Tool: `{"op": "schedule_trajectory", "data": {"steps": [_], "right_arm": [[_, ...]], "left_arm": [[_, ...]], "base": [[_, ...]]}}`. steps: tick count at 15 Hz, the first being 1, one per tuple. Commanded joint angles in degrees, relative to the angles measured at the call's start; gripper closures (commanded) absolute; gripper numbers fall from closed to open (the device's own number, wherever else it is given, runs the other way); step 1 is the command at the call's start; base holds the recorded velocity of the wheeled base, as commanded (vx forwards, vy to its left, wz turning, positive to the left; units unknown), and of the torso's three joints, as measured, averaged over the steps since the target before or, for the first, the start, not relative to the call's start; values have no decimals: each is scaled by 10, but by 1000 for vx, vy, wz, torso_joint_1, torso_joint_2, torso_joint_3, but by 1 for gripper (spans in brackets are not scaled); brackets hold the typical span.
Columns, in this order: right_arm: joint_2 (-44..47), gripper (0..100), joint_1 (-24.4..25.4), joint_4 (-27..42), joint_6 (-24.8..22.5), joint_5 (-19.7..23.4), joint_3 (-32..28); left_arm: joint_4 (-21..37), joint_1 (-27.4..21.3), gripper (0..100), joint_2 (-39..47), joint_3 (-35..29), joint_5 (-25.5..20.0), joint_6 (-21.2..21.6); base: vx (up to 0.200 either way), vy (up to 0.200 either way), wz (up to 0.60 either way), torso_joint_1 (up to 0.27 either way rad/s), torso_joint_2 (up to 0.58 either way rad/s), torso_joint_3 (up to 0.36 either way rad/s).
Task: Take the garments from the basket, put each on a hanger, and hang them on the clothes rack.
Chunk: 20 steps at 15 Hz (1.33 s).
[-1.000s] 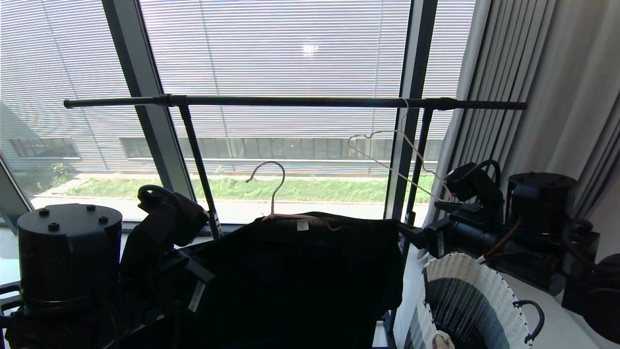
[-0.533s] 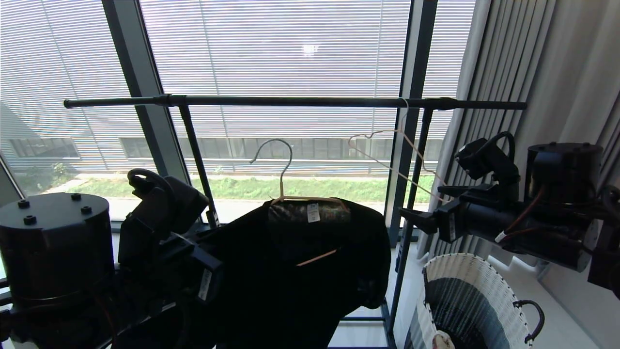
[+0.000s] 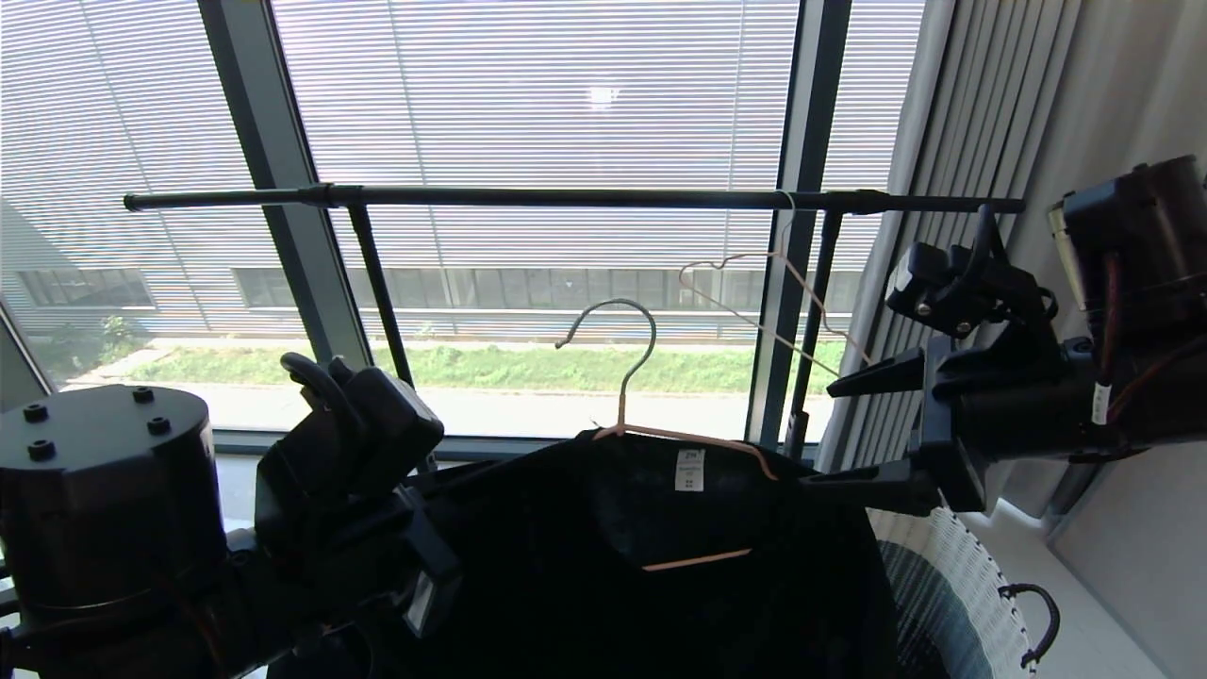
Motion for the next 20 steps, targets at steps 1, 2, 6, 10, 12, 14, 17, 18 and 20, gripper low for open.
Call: {"op": "schedule_trajectory", "data": {"steps": [1,2,6,10,12,14,17,18,20], "right_arm": [[16,0,33,68,-18,23,-69],[27,0,53,95,-18,24,-85],[95,0,105,105,-17,23,-98],[141,0,103,105,-15,7,-135],[157,0,102,105,-13,-8,-147],[165,0,103,105,-13,-9,-149],[166,0,103,105,-13,-10,-147],[167,0,103,105,-13,-10,-147],[170,100,103,105,-13,-18,-147]], "left_arm": [[-1,0,100,1,4,-4,12],[-1,0,100,0,4,-4,14],[-2,0,100,-8,4,-4,15],[-2,-2,100,-25,9,-4,15],[-2,-8,100,-31,11,-4,36],[-2,-8,100,-32,12,-5,51],[-2,-8,100,-32,12,-5,51],[-2,-9,100,-31,11,-4,51],[-2,-16,100,-31,11,-4,51]], "base": [[0,0,0,0,0,0],[0,0,0,0,0,0],[0,0,0,0,0,0],[0,0,0,0,0,0],[0,0,0,0,0,0],[0,0,0,0,0,0],[0,0,0,0,0,0],[0,0,0,0,0,0],[0,0,0,0,0,0]]}}
